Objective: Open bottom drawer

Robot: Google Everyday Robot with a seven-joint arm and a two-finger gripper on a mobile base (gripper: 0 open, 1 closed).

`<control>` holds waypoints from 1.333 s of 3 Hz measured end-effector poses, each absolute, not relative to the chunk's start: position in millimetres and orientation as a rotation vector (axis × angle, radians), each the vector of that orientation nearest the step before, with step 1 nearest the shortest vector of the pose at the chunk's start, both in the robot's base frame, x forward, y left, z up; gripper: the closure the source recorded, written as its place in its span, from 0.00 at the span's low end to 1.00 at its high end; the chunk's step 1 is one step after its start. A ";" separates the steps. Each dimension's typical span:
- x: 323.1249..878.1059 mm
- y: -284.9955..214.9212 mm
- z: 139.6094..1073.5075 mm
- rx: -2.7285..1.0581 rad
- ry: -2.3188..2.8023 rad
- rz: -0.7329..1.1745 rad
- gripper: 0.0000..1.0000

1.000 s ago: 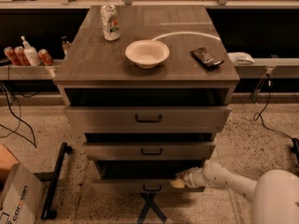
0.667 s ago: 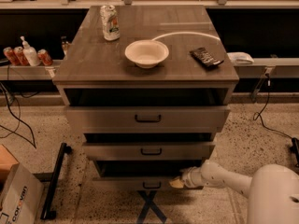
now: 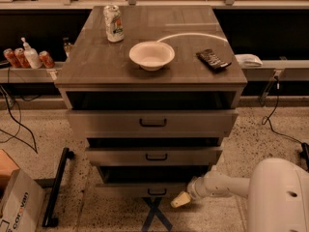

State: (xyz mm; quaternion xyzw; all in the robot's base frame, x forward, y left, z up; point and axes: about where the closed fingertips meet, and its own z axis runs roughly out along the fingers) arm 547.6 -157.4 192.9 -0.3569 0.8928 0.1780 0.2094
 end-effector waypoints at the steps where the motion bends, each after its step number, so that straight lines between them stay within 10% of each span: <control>1: 531.1 -159.0 183.8 -1.068 2.532 0.464 0.00; 2: 517.2 -158.7 171.4 -1.174 2.590 0.407 0.00; 4: 494.0 -147.3 158.5 -1.322 2.629 0.412 0.37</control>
Offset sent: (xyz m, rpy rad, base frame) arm -0.0425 -0.0015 -0.0338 -0.2564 0.1477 0.1742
